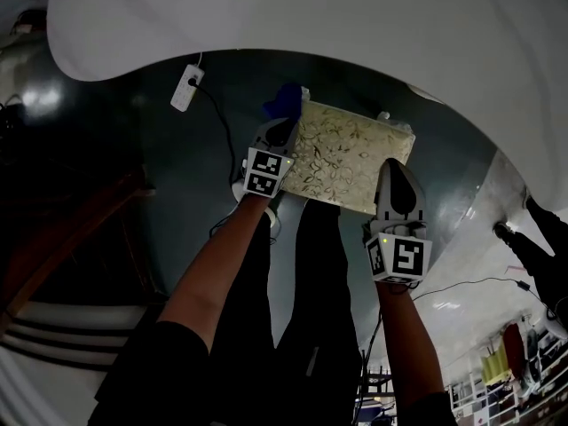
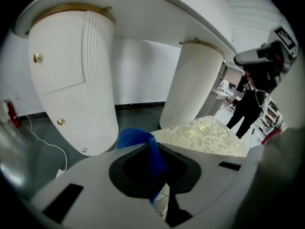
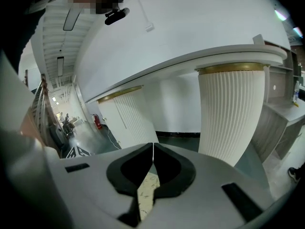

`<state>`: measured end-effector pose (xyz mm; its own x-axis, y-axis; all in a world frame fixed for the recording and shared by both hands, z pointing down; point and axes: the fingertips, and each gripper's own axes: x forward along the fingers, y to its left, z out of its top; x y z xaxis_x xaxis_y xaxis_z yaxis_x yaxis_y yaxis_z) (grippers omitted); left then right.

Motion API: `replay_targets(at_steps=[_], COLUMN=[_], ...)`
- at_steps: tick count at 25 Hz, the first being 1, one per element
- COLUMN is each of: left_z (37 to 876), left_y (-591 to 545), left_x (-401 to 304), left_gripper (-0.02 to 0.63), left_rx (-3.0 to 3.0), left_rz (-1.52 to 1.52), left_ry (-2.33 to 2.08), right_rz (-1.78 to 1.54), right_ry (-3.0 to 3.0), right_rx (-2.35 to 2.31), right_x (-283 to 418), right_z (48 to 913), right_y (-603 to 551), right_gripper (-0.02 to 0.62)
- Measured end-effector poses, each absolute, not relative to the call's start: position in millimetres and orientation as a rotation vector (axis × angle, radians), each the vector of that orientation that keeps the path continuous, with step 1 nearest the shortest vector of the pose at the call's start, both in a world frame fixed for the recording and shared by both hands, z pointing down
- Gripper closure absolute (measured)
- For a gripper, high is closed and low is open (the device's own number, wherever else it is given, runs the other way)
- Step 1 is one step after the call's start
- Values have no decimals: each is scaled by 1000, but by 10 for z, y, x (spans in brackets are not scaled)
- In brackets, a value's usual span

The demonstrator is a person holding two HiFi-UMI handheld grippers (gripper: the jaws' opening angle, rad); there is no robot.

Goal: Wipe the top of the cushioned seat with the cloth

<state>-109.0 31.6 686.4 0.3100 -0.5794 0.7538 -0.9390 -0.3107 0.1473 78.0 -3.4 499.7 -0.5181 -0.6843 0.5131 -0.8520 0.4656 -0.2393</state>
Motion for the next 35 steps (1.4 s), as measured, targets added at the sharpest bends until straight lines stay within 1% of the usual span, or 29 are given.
replay_targets(at_steps=[10, 23, 35], left_z=[6867, 6932, 6918], left_y=[315, 318, 303], left_x=[-850, -514, -259], left_gripper=[569, 569, 569], left_rx=[2057, 2038, 2061], left_rz=[851, 877, 879], left_ry=[-1245, -1183, -1141], right_rz=[706, 706, 737], right_ry=[-2366, -2321, -2299], right_rx=[1339, 1424, 1449], right_x=[885, 1333, 1469], right_z=[4991, 5005, 5056], right_y=[0, -30, 92], right_gripper=[558, 558, 558])
